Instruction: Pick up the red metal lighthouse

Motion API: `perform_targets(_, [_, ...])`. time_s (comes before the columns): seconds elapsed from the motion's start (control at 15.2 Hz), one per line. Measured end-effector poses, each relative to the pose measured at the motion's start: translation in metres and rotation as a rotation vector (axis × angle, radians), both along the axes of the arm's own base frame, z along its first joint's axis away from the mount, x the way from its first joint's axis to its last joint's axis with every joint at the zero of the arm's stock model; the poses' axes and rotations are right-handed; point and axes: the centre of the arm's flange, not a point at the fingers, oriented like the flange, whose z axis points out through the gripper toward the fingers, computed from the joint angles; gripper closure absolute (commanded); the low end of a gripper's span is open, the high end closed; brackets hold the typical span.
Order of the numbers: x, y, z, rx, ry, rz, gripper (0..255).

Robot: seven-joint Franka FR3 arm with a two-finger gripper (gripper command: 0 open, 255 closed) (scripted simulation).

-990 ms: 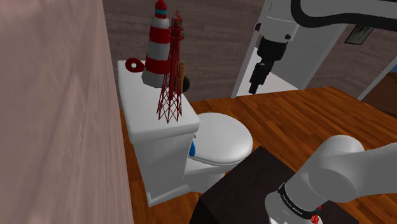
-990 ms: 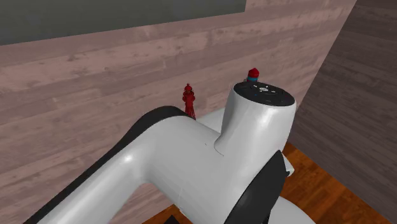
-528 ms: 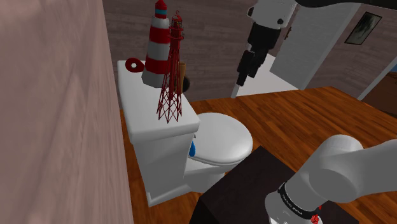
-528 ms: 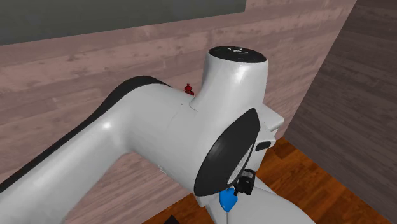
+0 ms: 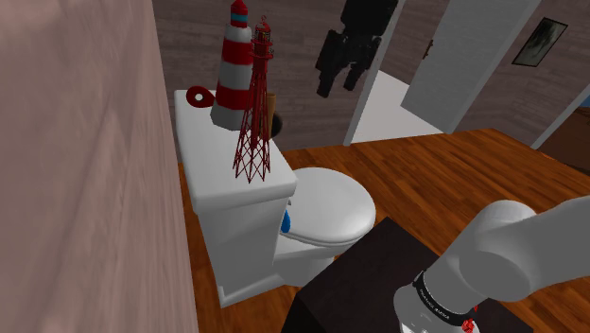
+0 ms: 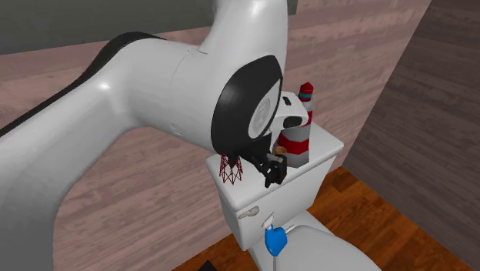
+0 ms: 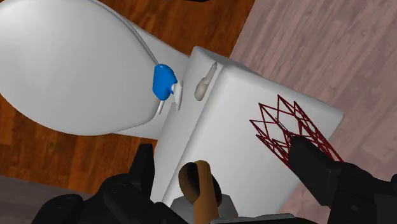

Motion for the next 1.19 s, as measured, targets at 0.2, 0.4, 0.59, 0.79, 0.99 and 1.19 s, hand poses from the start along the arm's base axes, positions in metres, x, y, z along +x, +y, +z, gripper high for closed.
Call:
perform_targets(0.2, [0.009,0.027,0.022,0.02,-0.029,-0.027,0])
perform_targets(0.4, [0.021,0.051,0.043,0.041,-0.06,-0.056,0])
perform_targets(0.59, [0.03,0.079,0.069,0.063,-0.09,-0.084,0])
perform_targets(0.79, [0.042,0.101,0.09,0.083,-0.121,-0.112,0])
perform_targets(0.99, [0.049,0.118,0.107,0.099,-0.143,-0.134,0])
perform_targets(1.19, [0.048,0.119,0.096,0.103,-0.147,-0.138,0])
